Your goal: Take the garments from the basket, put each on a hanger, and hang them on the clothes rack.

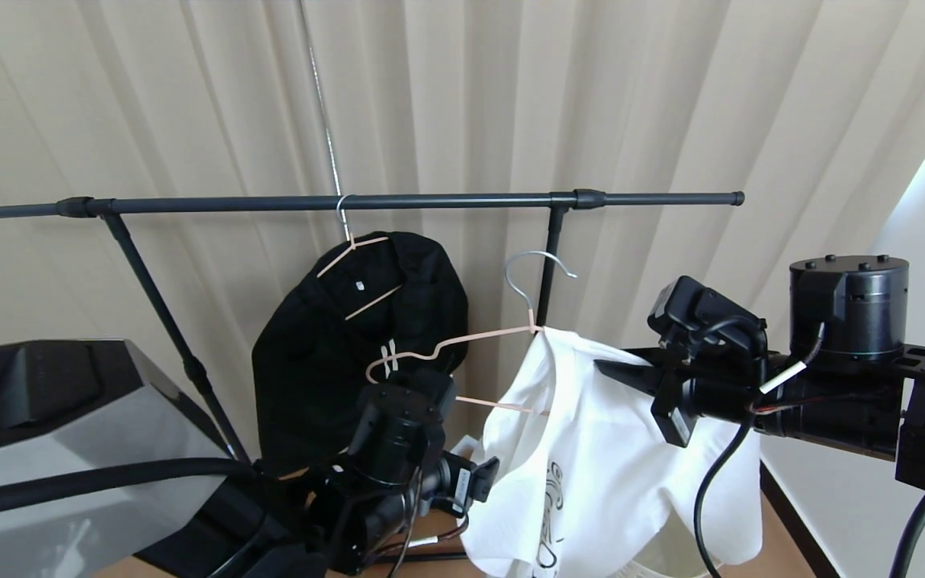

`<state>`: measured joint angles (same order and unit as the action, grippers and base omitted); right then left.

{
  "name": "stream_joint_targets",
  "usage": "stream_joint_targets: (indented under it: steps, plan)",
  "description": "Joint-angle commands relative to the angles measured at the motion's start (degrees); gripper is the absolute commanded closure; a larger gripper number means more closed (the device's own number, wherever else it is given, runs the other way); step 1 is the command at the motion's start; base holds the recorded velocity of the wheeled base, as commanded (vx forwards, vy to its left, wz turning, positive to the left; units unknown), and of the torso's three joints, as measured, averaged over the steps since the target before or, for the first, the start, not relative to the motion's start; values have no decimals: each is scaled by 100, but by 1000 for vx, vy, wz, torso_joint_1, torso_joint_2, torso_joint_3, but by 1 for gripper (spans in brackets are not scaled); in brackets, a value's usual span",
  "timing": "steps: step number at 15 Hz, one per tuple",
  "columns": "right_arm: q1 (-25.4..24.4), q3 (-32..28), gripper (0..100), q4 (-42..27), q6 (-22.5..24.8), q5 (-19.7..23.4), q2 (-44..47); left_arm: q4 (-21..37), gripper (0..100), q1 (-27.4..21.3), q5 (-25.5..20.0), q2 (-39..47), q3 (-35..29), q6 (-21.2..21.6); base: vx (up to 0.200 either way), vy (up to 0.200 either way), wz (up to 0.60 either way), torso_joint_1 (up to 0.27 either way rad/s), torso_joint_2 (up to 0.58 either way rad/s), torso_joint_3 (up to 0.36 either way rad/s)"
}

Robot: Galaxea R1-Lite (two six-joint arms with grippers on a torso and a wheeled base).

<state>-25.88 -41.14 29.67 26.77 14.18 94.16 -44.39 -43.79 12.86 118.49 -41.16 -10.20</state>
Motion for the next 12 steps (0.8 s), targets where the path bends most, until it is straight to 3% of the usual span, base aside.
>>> stream_joint_targets:
  steps: [1,4,12]
  plan:
    - [-5,-8,100,4,4,6,6,-9,0,2,199,306,-174,-61,0,0,0,0,0,0]
    - [4,-8,100,4,4,6,6,-9,0,2,401,411,-156,-52,0,0,0,0,0,0]
    - [-5,1,100,4,4,6,6,-158,0,55,419,420,345,-52,0,0,0,0,0,0]
